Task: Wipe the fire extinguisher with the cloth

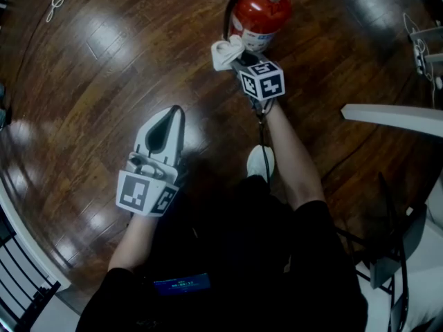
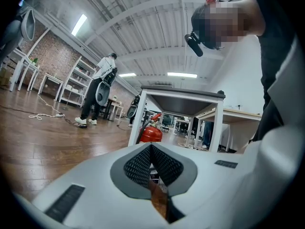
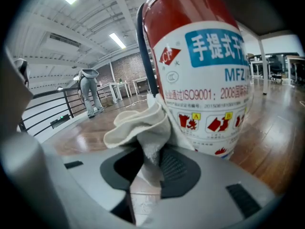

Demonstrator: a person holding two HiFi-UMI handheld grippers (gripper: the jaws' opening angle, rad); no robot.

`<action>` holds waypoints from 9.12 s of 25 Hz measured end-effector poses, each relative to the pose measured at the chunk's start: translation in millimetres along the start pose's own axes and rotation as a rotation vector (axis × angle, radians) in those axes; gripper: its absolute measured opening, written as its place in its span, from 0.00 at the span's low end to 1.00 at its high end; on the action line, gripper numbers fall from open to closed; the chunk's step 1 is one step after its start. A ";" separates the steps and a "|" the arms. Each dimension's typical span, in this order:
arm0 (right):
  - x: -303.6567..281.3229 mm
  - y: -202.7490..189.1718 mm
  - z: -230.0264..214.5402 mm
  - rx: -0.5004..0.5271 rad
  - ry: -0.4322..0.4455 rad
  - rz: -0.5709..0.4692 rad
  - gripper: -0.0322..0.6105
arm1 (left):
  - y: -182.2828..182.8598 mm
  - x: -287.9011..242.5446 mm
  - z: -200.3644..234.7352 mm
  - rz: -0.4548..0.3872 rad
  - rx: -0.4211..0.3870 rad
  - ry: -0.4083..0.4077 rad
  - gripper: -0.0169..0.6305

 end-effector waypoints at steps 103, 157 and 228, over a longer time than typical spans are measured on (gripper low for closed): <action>136.3 136.6 18.3 -0.143 -0.069 -0.568 0.23 | -1.1 4.4 -6.8 0.002 -0.004 -0.033 0.03; 116.4 39.2 37.6 -0.054 -0.090 -0.276 0.23 | 9.2 20.5 12.4 -0.024 0.010 -0.029 0.03; 724.8 455.2 505.7 -0.009 -0.188 -0.444 0.23 | 608.3 245.2 -307.7 0.025 -0.075 -0.154 0.03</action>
Point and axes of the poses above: the fingertips, and each gripper's own axes: x backward along the fingers, z to its left, y out of its top, the point moved 9 cm from there along x, backward along the fingers, and after that the axes turned 6 degrees about -z, right-handed, at the moved point
